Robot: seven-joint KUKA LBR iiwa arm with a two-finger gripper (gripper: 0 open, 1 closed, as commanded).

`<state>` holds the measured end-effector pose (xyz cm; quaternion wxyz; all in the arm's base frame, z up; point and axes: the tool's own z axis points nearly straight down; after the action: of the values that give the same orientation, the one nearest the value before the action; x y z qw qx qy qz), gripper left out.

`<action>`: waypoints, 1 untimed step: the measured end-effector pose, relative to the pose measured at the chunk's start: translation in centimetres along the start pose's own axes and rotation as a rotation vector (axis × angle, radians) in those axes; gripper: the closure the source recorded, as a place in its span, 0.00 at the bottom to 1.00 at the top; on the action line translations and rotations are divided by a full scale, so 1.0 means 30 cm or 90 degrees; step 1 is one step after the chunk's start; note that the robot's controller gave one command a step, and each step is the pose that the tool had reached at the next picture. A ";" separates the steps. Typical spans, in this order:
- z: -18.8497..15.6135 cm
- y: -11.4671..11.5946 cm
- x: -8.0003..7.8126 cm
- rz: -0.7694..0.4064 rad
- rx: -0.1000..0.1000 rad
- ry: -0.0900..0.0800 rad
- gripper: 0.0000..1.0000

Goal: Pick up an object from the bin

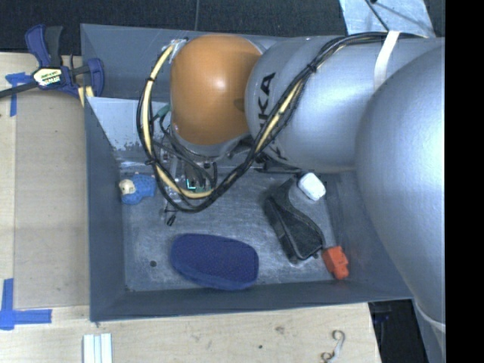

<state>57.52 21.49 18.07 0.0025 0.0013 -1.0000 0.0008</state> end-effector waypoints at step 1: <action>0.384 0.099 -0.160 -0.076 -0.001 -0.003 0.00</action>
Offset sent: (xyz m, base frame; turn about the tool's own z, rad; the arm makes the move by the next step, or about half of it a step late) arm 0.0473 0.0304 -0.1107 -0.1193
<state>62.25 24.44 6.52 0.0002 0.0612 -0.9981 0.0000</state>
